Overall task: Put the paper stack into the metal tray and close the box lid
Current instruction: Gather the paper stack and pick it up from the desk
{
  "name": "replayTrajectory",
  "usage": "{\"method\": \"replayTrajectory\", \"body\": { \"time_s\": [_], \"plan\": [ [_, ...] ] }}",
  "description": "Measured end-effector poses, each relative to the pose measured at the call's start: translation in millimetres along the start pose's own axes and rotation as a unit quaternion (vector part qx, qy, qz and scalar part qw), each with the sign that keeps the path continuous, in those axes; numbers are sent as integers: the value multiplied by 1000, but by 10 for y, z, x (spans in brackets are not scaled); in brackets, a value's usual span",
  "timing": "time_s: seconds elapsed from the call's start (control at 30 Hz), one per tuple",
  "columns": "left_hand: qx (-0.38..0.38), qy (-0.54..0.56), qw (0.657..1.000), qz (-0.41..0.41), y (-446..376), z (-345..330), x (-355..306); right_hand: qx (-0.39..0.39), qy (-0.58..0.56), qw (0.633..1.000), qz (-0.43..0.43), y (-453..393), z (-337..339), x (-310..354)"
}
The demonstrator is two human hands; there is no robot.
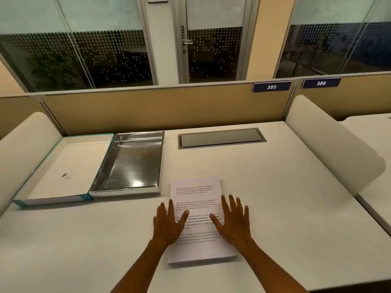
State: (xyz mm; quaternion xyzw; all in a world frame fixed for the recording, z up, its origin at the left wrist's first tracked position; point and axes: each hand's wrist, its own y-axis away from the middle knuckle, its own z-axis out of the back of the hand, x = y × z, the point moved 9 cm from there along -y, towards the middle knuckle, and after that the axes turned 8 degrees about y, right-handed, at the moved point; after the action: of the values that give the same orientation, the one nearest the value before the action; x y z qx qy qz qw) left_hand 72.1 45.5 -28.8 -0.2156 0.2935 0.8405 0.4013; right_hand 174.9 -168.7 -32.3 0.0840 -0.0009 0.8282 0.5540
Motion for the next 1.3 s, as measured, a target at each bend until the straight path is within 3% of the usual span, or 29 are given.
{"method": "replayTrajectory", "body": {
  "time_s": [0.3, 0.47, 0.73, 0.97, 1.17, 1.3],
  "plan": [
    [-87, 108, 989, 52, 134, 33, -57, 29, -53, 997, -52, 67, -85, 8],
    [-91, 224, 960, 141, 94, 71, -75, 71, -99, 988, -100, -5, -22, 105],
    [-56, 335, 907, 249, -43, 177, 50, 113, -250, 934, -227, -215, 25, -118],
    [-8, 388, 892, 233, -180, 157, -23, 143, -347, 884, -279, -294, -23, -255],
    [28, 418, 882, 217, -178, 70, -86, 175, -318, 893, -265, -321, -22, -163],
    [17, 332, 920, 208, -140, 9, -86, 171, -313, 896, -265, -291, -7, -104]
  ]
}}
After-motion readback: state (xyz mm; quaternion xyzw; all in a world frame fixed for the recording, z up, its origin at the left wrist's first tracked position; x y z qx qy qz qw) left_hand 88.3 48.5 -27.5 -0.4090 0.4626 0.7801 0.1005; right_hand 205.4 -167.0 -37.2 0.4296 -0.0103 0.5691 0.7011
